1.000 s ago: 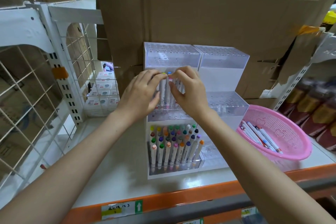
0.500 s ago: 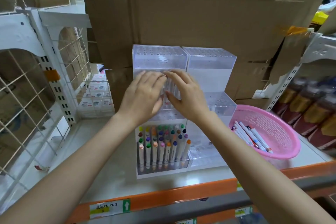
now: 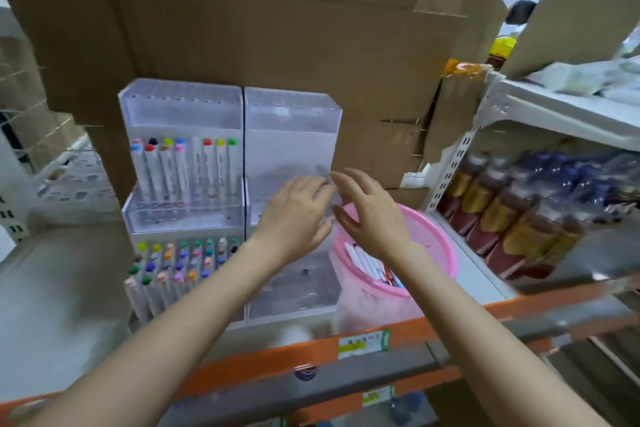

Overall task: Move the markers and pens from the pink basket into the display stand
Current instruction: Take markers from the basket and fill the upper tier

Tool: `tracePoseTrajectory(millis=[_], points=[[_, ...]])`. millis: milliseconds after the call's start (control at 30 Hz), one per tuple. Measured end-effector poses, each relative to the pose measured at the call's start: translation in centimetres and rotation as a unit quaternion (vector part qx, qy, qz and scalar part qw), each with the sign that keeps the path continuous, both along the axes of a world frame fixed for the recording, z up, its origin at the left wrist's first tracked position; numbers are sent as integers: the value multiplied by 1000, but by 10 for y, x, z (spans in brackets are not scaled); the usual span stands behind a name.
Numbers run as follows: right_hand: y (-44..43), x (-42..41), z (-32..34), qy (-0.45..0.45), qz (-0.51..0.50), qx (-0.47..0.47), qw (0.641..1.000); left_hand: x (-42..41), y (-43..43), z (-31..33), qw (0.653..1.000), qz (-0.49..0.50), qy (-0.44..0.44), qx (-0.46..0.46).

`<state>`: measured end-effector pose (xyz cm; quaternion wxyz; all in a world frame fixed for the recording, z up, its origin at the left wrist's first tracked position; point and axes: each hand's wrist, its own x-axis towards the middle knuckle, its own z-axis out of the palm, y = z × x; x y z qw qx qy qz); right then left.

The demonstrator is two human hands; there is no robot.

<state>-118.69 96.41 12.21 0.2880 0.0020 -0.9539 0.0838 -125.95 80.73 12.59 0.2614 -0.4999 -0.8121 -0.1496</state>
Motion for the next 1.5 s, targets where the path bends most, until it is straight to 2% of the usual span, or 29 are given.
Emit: tracePoseTrajectory(millis=[133, 267, 367, 433, 533, 633, 767, 933, 1167, 1400, 1500], points=[[52, 33, -21, -59, -49, -27, 997, 24, 48, -13, 999, -8, -23, -36], [88, 55, -47, -116, -70, -55, 989, 38, 83, -32, 994, 53, -9, -92], [105, 57, -63, -201, -90, -63, 973, 45, 105, -42, 980, 87, -30, -178], [112, 53, -73, -252, -97, -67, 961, 47, 118, -51, 962, 98, -83, -239], [116, 45, -84, -300, -98, -66, 947, 44, 132, -69, 927, 109, -222, -281], [116, 36, -92, -337, -101, -70, 933, 42, 141, -75, 910, 117, -250, -308], [120, 24, -95, -362, -101, -94, 922, 38, 149, -78, 913, 123, -282, -268], [125, 20, -93, -331, -96, -119, 931, 40, 150, -77, 913, 119, -333, -202], [126, 19, -93, -312, -119, -145, 931, 35, 152, -74, 899, 96, -391, -173], [129, 19, -94, -283, -173, -189, 924, 26, 153, -77, 867, 147, -452, -150], [129, 19, -97, -275, -177, -206, 922, 22, 154, -79, 853, 132, -483, -144]])
